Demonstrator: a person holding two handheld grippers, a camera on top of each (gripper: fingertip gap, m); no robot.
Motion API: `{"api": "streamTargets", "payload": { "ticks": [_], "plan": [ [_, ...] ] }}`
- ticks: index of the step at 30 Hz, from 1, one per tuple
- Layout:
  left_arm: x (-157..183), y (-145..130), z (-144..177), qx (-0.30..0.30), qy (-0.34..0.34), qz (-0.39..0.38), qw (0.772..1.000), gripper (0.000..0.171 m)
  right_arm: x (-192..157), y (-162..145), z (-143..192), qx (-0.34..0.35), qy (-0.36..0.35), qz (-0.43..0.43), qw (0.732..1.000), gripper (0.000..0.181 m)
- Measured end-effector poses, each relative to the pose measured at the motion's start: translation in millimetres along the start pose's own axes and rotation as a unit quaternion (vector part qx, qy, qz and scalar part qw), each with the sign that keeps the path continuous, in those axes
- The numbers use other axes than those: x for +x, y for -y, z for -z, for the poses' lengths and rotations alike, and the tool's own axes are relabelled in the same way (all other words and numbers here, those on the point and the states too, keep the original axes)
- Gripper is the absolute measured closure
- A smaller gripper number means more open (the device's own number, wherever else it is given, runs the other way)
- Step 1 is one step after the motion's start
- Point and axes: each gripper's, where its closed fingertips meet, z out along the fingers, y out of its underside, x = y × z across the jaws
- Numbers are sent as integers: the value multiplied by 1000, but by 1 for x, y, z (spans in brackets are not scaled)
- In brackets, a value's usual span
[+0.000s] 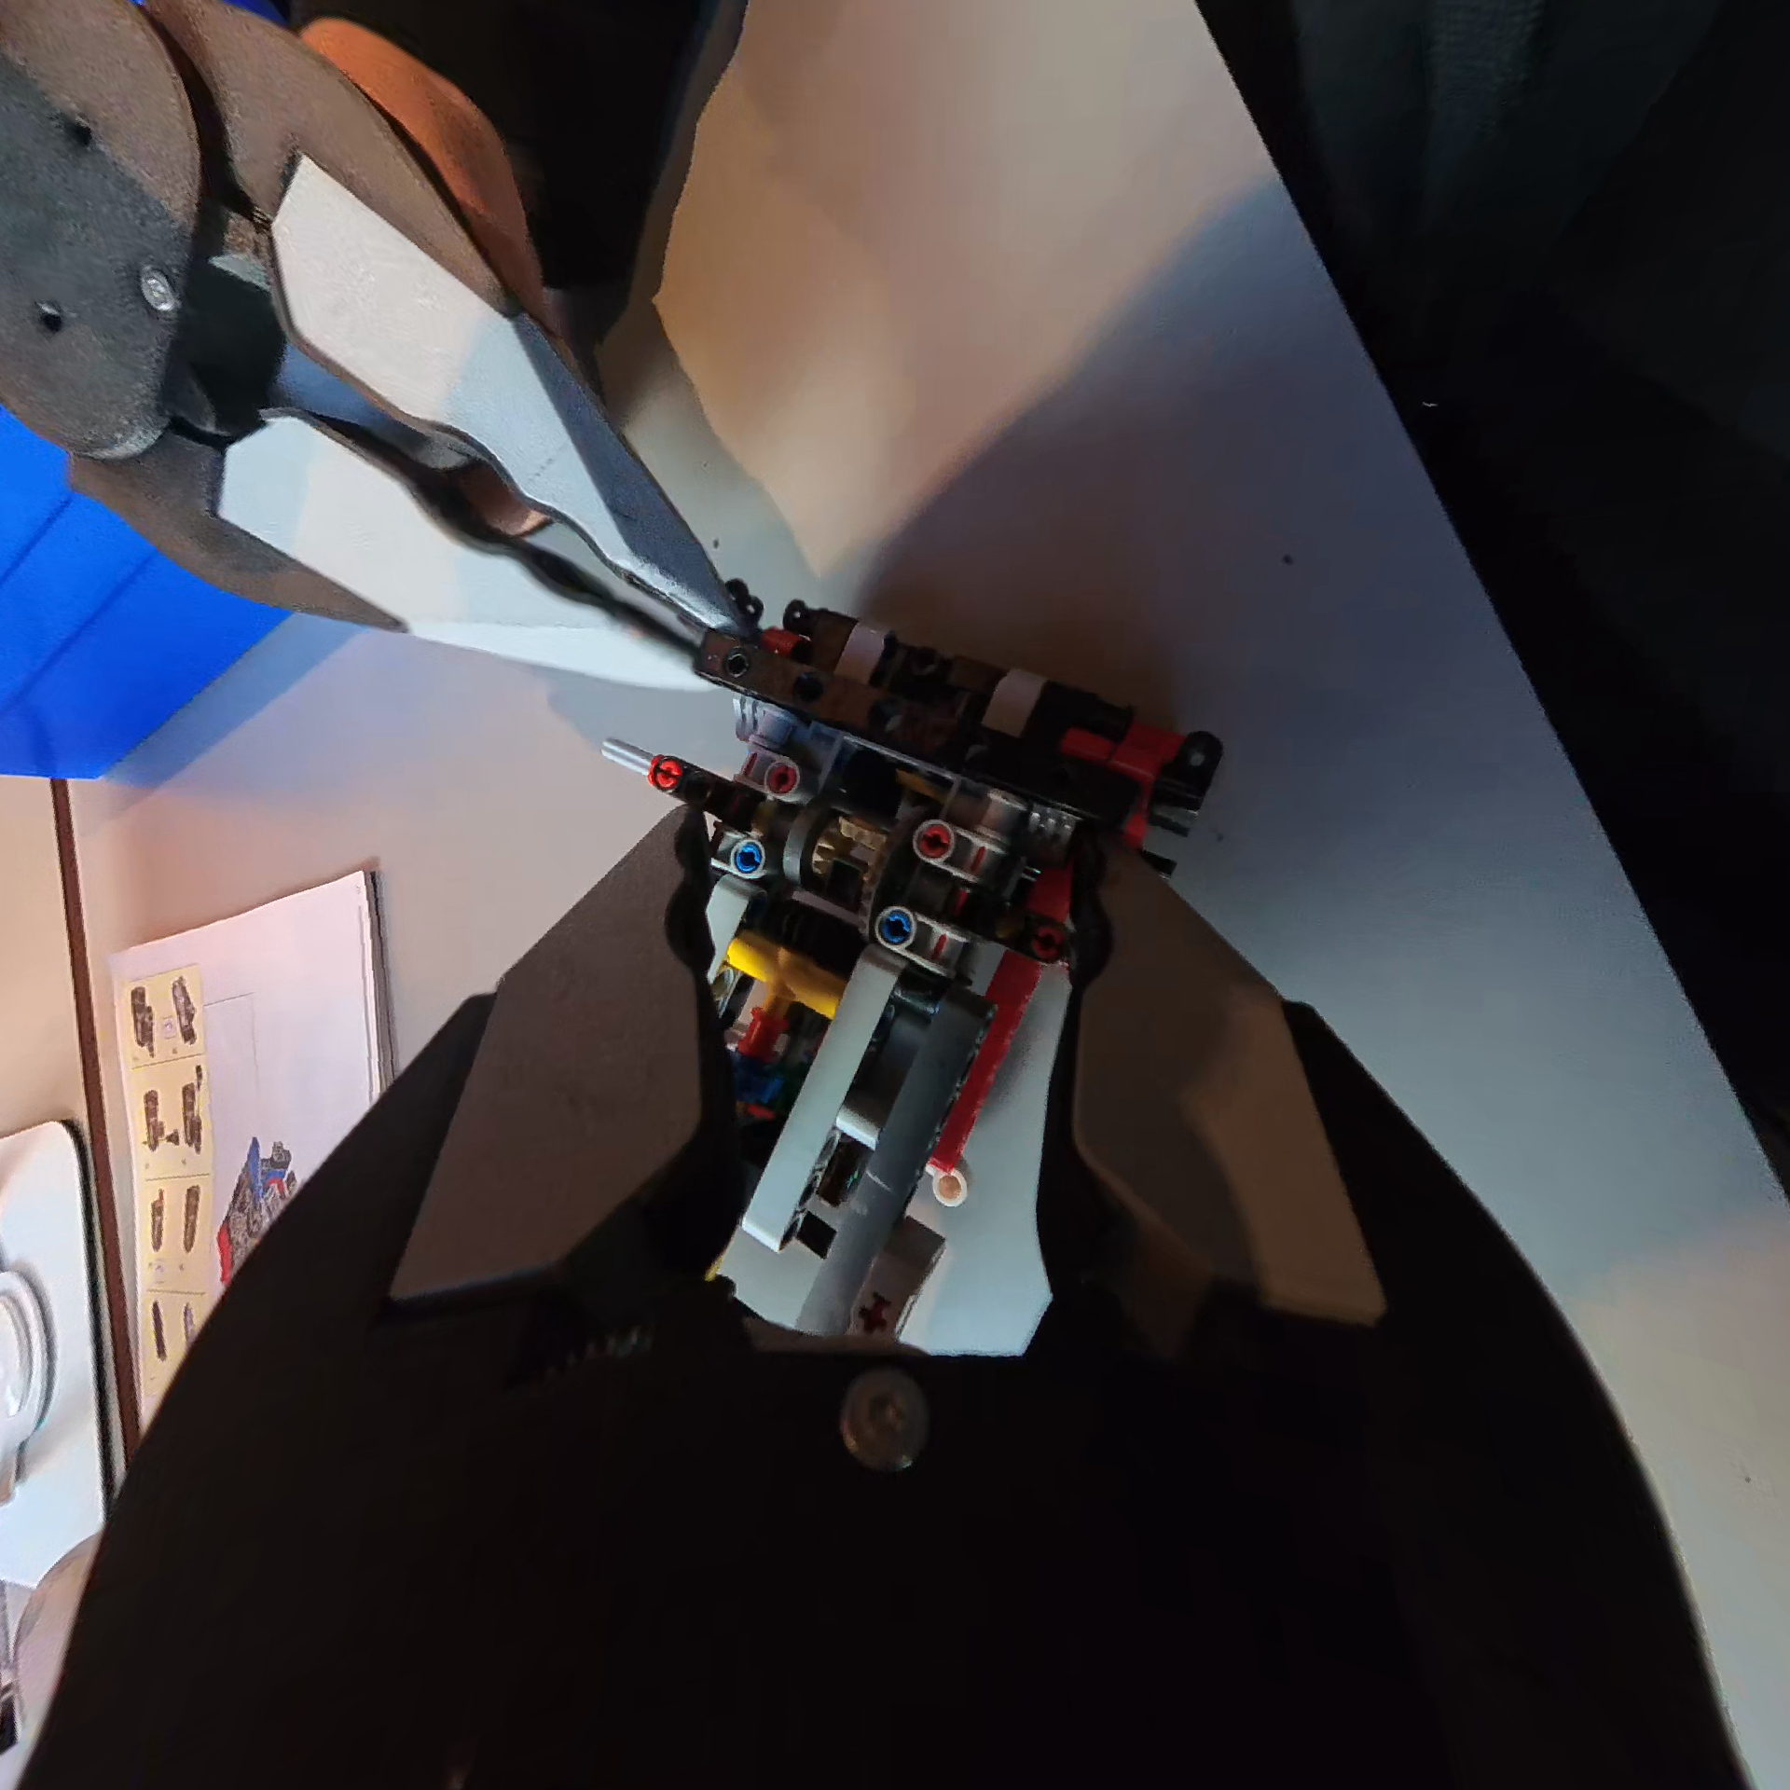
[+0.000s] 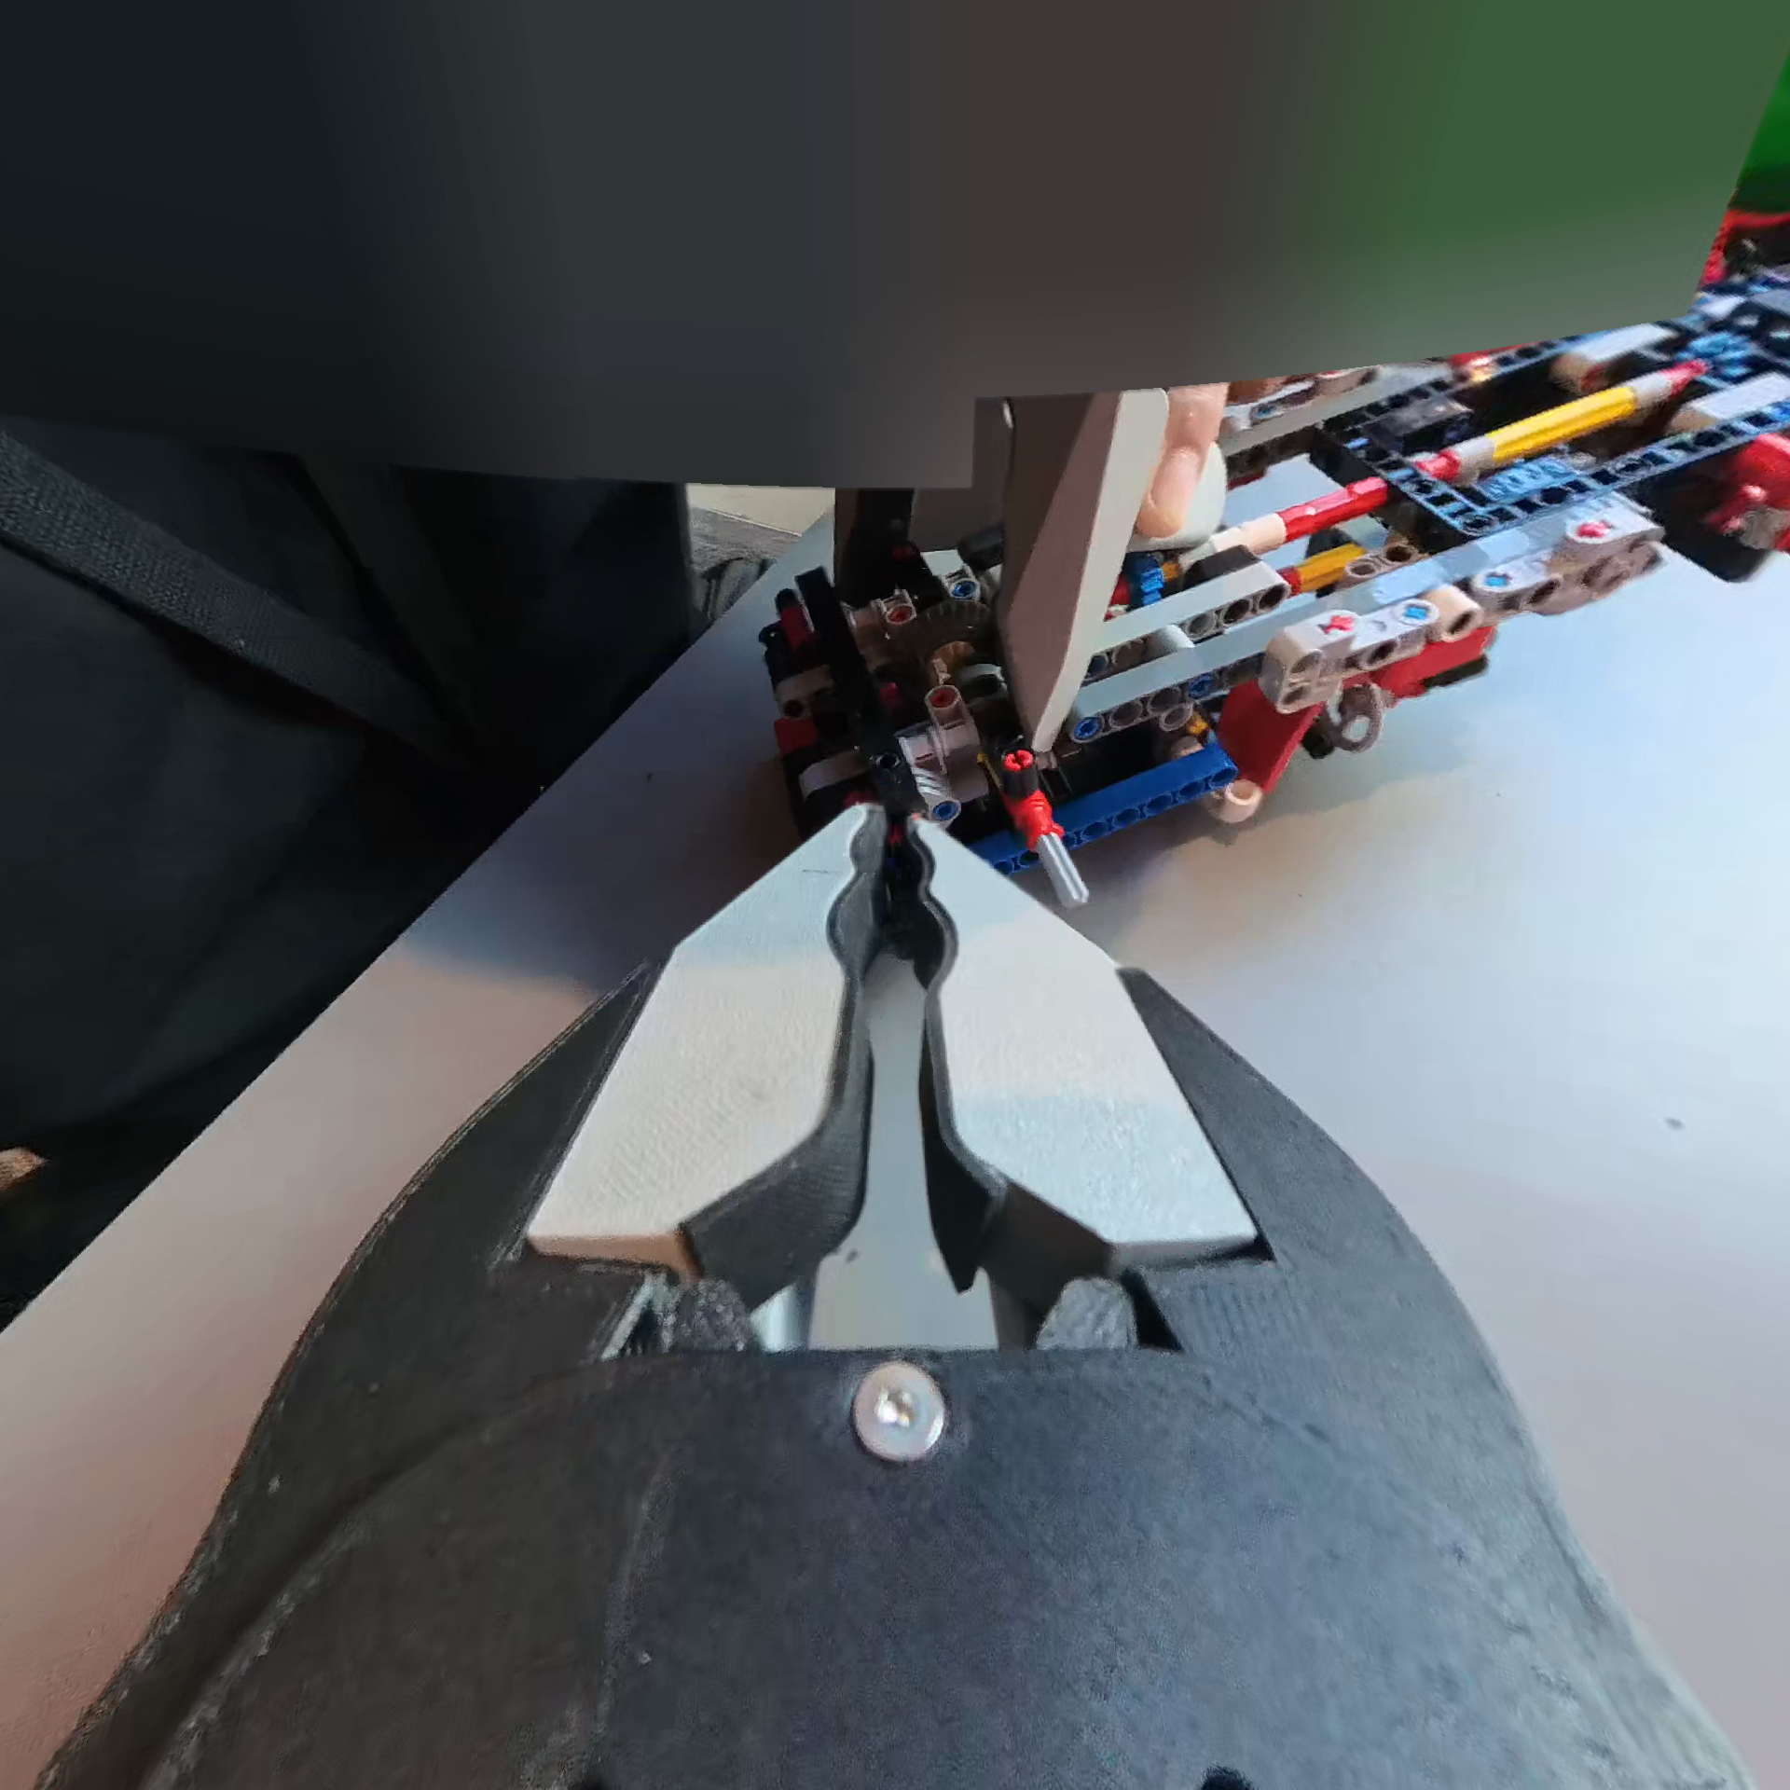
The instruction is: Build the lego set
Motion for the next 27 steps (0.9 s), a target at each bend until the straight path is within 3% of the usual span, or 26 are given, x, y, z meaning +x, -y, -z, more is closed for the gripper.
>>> {"api": "streamTargets", "payload": {
  "ticks": [1, 2, 6, 9, 12, 15, 19, 24, 27],
  "plan": [
    [0, 0, 0, 1, 1, -2, 1000, 99, 3, -1, 6, -2, -14, -1, 1000, 173],
    [1, 0, 1, 2, 2, -3, 1000, 99, 3, -2, 14, 0, -20, -2, 1000, 181],
    [0, 0, 1, 3, 11, -2, 1000, 99, 6, -12, 31, -11, -61, -14, 998, 181],
    [0, 0, 1, 2, 13, 0, 1000, 99, 9, -21, 30, -46, -74, -4, 996, 181],
    [-2, 0, 0, 0, 20, 4, 1000, 99, -2, -4, 20, -1, -39, -17, 999, 181],
    [-6, -2, -1, -6, 28, 8, 1000, 99, -15, -7, -1, -47, -31, 36, 998, 181],
    [-3, -3, 1, 1, 39, -4, 999, 99, 20, -11, 57, 6, -91, -40, 995, 181],
    [-2, -2, 1, 0, 23, -8, 1000, 99, 8, -10, 15, -32, -66, -10, 997, 181],
    [-5, -3, 0, -3, 40, 2, 999, 99, 14, -8, 29, -15, -81, -16, 996, 181]
  ]
}}
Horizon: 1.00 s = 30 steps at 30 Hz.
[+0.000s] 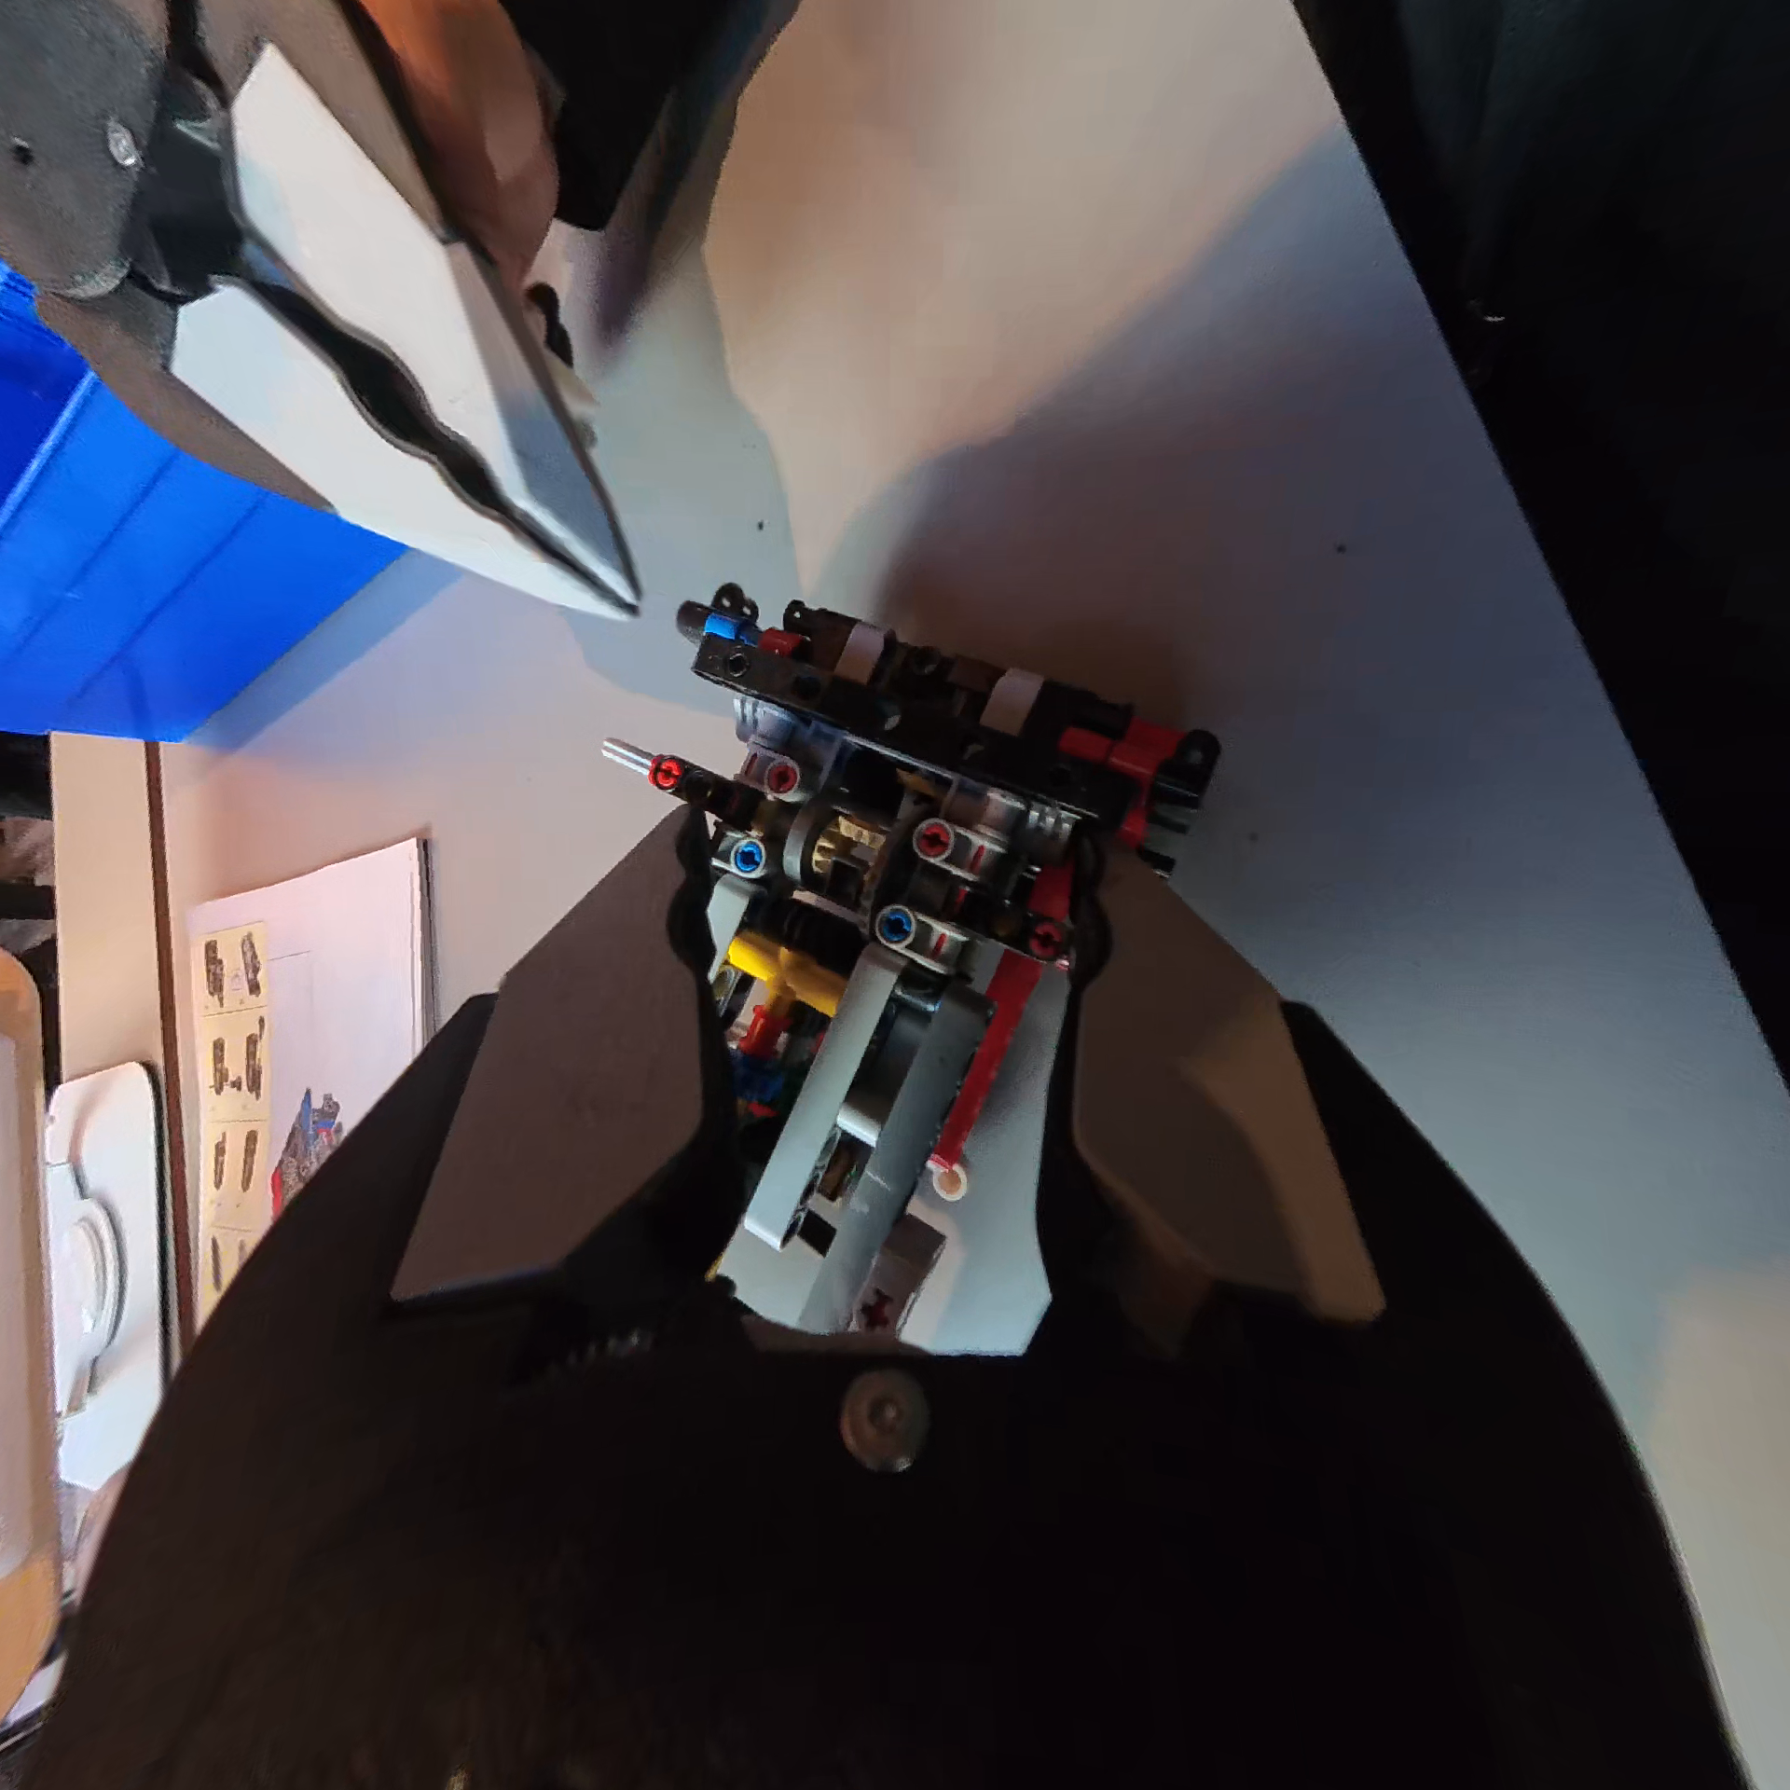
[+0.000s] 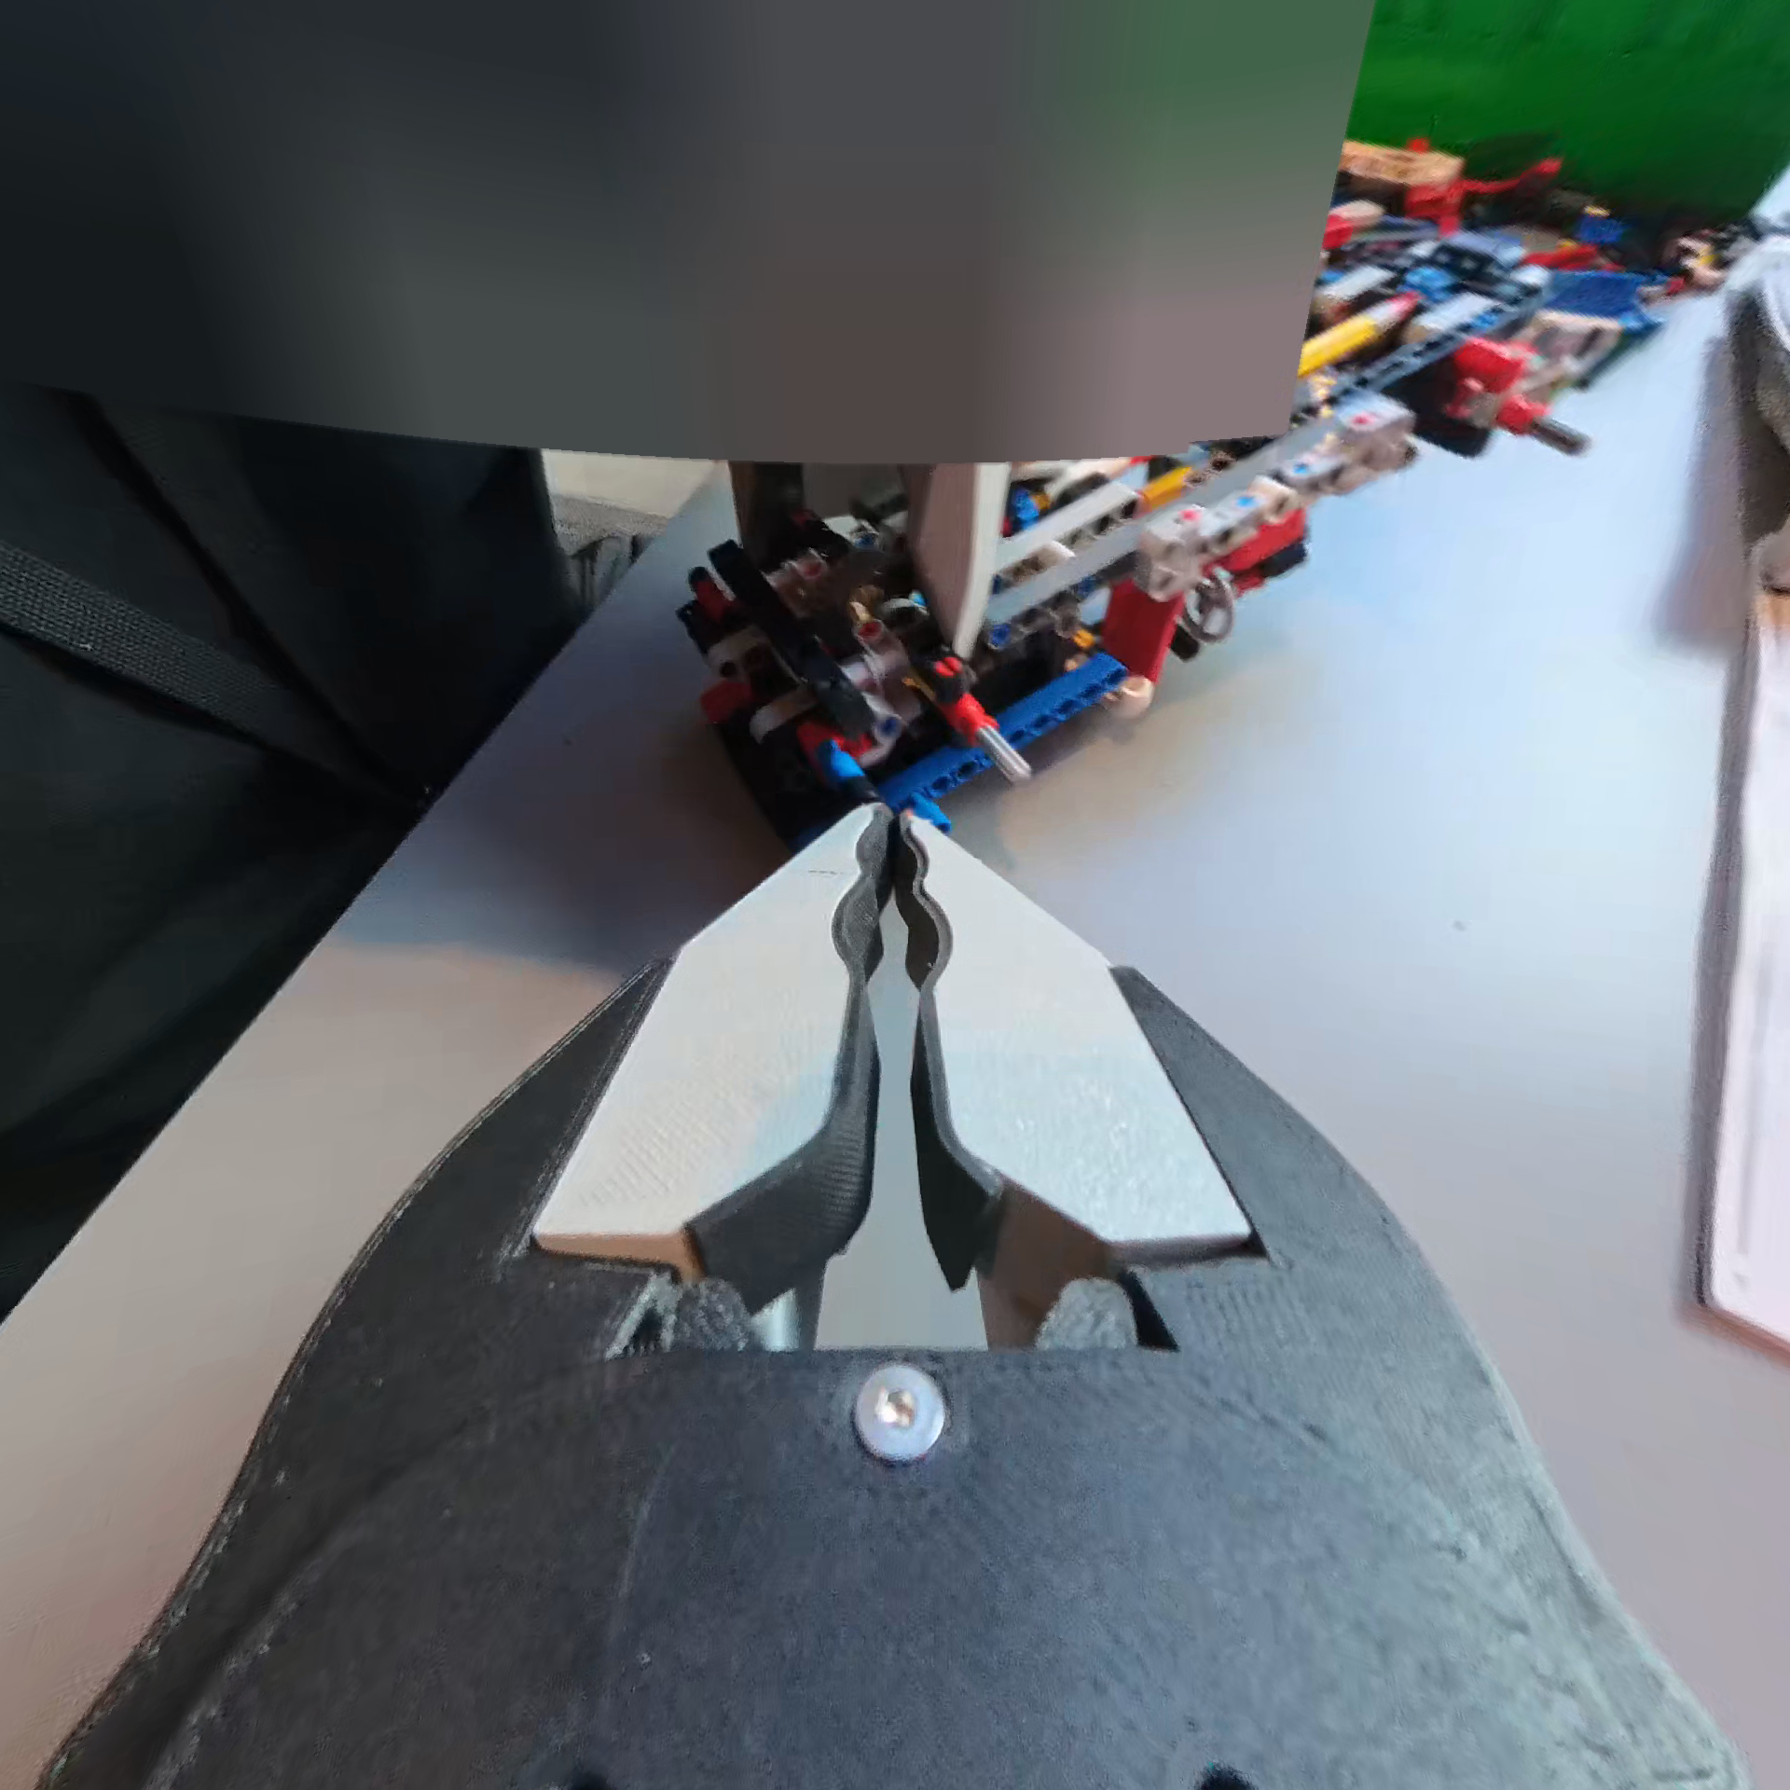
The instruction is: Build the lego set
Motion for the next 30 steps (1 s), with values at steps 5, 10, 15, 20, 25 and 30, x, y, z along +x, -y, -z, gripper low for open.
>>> {"api": "streamTargets", "payload": {
  "ticks": [5, 10, 15, 20, 25, 30],
  "plan": [
    [-8, 0, -5, -4, 18, 0, 1000, 100, -22, 7, -22, 10, 52, 3, 999, 181],
    [-8, 0, -6, -4, 20, -8, 1000, 100, -15, 16, 0, 30, 39, 0, 999, 181],
    [-7, 1, -3, 4, 56, -26, 998, 100, -3, 17, 22, 85, -12, -35, 996, 181],
    [-13, 0, 7, 36, 141, -5, 989, 100, 2, 9, 20, 91, -9, -66, 994, 181],
    [-24, -3, 18, 48, 250, 16, 967, 101, 10, 14, 21, 107, -40, -85, 990, 181],
    [-23, -4, 12, 4, 313, -14, 950, 101, -3, 26, 11, 128, -17, -149, 980, 181]
  ]
}}
